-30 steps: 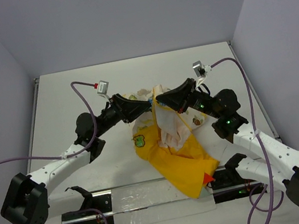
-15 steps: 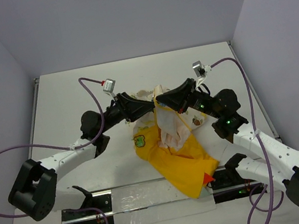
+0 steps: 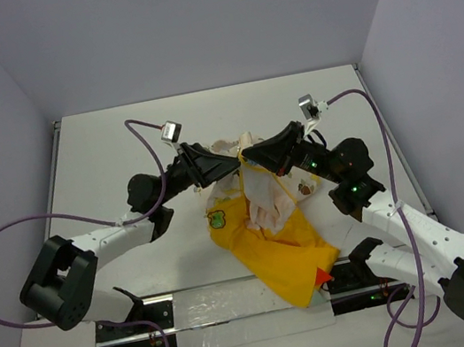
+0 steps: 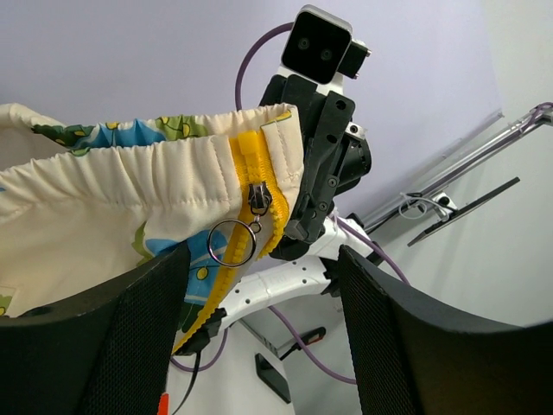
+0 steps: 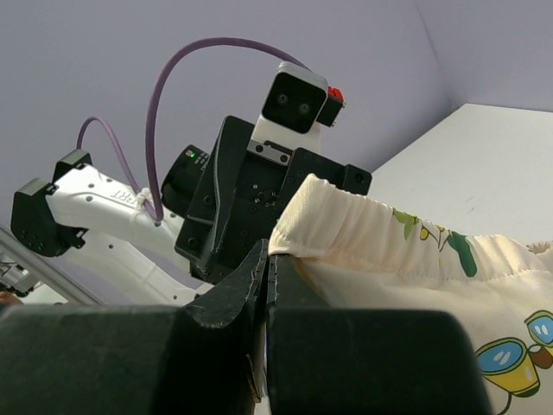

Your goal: Zip up the jacket

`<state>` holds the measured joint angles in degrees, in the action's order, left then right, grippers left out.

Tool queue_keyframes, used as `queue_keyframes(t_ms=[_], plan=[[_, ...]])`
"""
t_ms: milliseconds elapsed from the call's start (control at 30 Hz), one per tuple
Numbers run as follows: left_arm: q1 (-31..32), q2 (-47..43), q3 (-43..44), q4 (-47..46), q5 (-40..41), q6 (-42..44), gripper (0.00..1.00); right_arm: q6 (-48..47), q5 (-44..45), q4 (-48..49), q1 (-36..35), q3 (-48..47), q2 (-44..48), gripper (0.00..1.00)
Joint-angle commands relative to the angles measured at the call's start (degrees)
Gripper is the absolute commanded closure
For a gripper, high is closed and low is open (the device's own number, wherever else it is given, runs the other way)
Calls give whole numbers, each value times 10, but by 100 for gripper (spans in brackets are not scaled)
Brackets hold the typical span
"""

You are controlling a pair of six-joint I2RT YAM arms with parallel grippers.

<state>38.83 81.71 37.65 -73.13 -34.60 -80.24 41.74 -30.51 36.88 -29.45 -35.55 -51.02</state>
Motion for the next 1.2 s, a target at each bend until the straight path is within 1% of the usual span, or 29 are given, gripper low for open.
queue_keyframes(t_ms=[0, 133, 533, 633, 667, 800, 900, 1033, 1100, 1167], plan=[[-2, -12, 16, -127, -13, -8, 26, 5, -6, 59, 2, -19, 8, 100], [-2, -31, 10, -115, -7, 1, 30, 6, -8, 60, 2, -19, 6, 100], [-2, -54, 11, -98, -2, 9, 31, 9, -10, 62, 2, -22, 4, 100], [-2, -59, 10, -89, -1, 16, 33, 9, -10, 62, 2, -23, 4, 100], [-2, -59, 12, -84, -1, 18, 32, 10, -10, 62, 1, -23, 5, 100], [-2, -59, 14, -68, 1, 24, 23, 10, -10, 63, 1, -22, 5, 100], [-2, -56, 10, -62, 12, 22, 23, 10, -9, 63, 2, -23, 6, 100], [-2, -52, 1, -62, 26, 21, 24, 10, -10, 62, 1, -22, 7, 100], [-2, -53, -1, -56, 34, 24, 28, 8, -9, 61, 2, -21, 7, 100], [-2, -55, 2, -42, 36, 29, 35, 9, -9, 61, 1, -20, 7, 100]])
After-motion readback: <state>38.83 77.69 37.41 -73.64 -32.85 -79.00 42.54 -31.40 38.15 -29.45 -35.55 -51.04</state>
